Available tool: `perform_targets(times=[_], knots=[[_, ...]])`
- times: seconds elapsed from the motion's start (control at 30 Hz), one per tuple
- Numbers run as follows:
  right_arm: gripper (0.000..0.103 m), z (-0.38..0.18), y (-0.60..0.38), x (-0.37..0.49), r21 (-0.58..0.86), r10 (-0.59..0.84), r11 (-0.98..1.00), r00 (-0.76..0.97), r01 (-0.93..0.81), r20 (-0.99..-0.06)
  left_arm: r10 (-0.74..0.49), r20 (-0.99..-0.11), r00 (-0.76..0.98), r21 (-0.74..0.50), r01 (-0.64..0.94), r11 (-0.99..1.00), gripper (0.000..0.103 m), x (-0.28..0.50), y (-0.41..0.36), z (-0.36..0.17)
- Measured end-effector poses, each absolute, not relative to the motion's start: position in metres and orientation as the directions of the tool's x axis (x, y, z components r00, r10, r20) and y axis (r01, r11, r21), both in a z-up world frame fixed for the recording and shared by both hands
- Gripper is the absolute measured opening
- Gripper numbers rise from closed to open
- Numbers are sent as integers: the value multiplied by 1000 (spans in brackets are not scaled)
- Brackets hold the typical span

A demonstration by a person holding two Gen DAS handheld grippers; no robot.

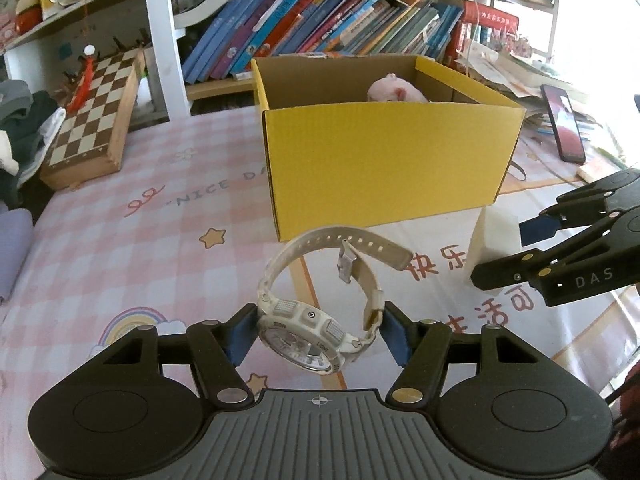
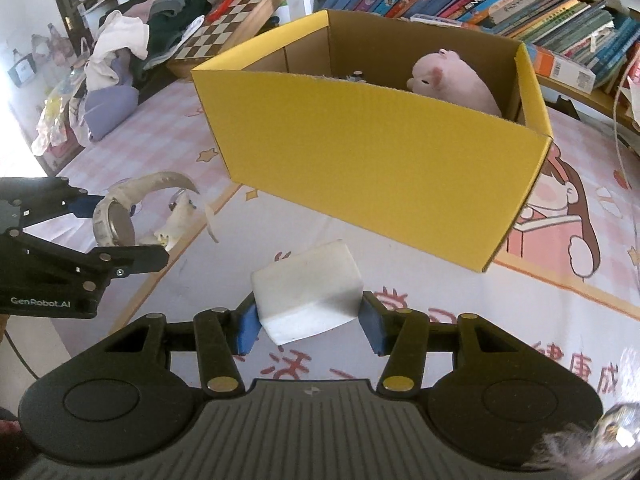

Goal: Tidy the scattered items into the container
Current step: 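Carry the wristwatch and white block up over the yellow box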

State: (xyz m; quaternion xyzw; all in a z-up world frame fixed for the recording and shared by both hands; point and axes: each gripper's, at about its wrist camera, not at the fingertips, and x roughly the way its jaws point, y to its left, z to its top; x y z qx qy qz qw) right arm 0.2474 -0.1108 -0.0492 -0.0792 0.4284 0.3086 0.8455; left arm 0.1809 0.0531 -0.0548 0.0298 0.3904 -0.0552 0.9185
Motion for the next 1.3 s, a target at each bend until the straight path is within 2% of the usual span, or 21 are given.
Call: perform_targets(times=[0.3, 0.43, 0.67, 0.97, 1.3], knots=[[49, -36, -121, 227, 121, 436, 820, 473, -559, -765, -108, -691, 715, -46, 106, 993, 65, 167, 59, -38], [49, -24, -129, 219, 118, 432, 831, 497, -544, -753, -141, -658, 740, -100, 100, 990, 65, 161, 62, -26], [49, 6, -143, 219, 113, 419, 860, 562, -497, -713, -179, -590, 788, -122, 132, 984, 65, 160, 57, 0], [49, 50, -158, 232, 89, 448, 857, 646, -508, -618, -192, -495, 848, -80, 176, 981, 65, 179, 44, 40], [49, 71, -155, 274, 28, 457, 841, 680, -541, -573, -174, -485, 857, -59, 166, 984, 65, 216, 35, 47]])
